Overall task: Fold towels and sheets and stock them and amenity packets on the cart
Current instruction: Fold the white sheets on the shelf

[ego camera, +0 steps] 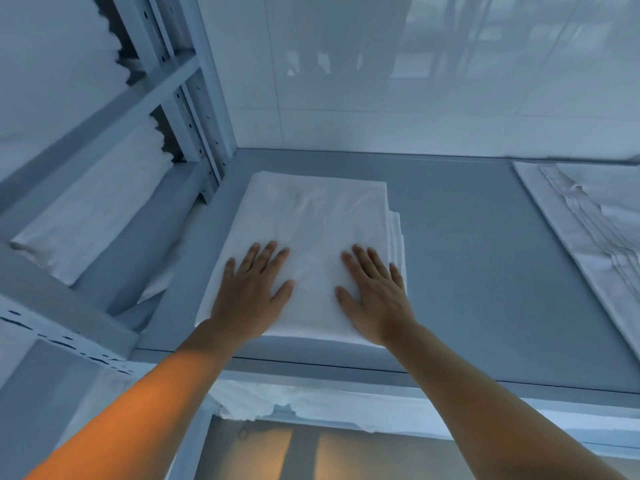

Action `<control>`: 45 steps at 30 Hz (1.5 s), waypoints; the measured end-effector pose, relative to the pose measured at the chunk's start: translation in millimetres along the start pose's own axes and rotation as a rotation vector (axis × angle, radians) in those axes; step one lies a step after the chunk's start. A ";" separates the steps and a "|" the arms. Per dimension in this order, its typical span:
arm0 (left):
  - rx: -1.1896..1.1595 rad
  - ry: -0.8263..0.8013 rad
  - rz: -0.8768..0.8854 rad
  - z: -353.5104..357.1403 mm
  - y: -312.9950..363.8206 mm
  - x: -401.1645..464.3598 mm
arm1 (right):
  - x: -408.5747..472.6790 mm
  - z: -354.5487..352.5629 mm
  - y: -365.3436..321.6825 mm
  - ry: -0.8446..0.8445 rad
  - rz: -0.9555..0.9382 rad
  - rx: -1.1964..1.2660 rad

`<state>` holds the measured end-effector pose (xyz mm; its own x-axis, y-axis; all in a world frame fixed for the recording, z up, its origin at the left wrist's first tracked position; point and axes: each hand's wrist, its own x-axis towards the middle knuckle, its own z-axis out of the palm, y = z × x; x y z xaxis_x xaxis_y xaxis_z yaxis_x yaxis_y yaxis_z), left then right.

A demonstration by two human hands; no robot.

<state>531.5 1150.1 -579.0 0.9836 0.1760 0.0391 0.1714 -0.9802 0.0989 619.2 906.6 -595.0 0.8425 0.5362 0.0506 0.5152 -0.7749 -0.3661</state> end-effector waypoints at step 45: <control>-0.278 -0.061 0.430 29.5 560.2 79.5 | -194.4 -231.9 458.2 0.096 0.366 -0.107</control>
<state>707.4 612.3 -549.8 0.9648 -0.2517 0.0767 -0.2625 -0.9001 0.3477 727.9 369.7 -557.1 0.9819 0.1881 0.0234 0.1872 -0.9423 -0.2775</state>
